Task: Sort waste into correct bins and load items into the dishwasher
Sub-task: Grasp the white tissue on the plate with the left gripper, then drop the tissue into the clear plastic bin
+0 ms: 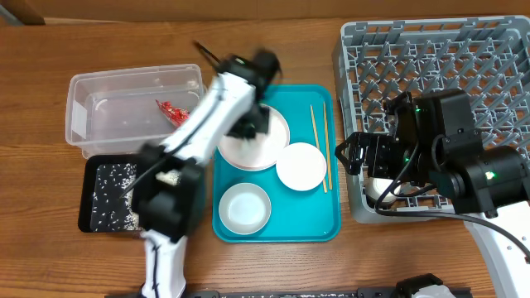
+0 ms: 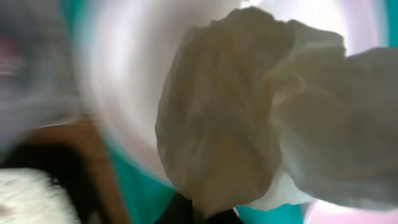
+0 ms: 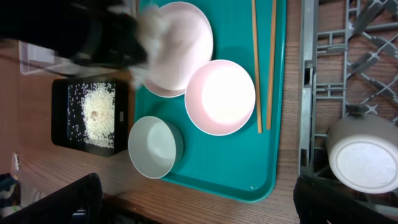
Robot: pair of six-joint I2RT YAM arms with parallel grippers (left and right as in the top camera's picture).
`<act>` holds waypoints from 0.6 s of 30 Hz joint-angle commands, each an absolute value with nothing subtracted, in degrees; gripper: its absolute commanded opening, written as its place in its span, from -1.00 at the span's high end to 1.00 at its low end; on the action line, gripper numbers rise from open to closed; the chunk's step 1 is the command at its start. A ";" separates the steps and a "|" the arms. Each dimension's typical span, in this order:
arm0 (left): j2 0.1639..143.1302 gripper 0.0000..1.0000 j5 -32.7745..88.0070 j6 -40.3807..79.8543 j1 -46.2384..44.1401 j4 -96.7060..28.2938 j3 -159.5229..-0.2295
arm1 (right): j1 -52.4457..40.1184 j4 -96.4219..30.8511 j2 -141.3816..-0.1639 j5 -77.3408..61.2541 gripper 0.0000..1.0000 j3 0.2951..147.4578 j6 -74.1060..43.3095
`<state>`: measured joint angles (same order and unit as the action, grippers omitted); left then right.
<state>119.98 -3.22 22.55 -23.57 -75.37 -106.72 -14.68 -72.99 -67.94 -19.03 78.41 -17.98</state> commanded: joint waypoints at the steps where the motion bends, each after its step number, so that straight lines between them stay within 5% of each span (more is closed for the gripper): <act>1: 108.84 0.92 -10.70 23.40 -18.37 -76.66 -110.41 | -14.90 -72.88 -67.75 -18.48 -1.00 79.09 -17.98; 11: 108.42 0.88 -12.97 23.38 -1.15 -77.30 -106.32 | -14.90 -72.93 -67.75 -18.48 -1.00 79.09 -18.00; 14: 110.17 -0.42 -11.57 22.20 1.43 -77.80 -105.58 | -14.90 -72.93 -67.75 -18.48 -1.00 79.09 -17.98; 15: 110.26 -0.55 -11.55 21.69 1.91 -77.84 -105.58 | -14.90 -72.93 -67.75 -18.48 -1.00 79.09 -18.00; 18: 109.21 -0.53 -11.57 21.19 2.70 -78.76 -106.89 | -14.90 -72.95 -67.75 -18.48 -1.00 79.09 -17.98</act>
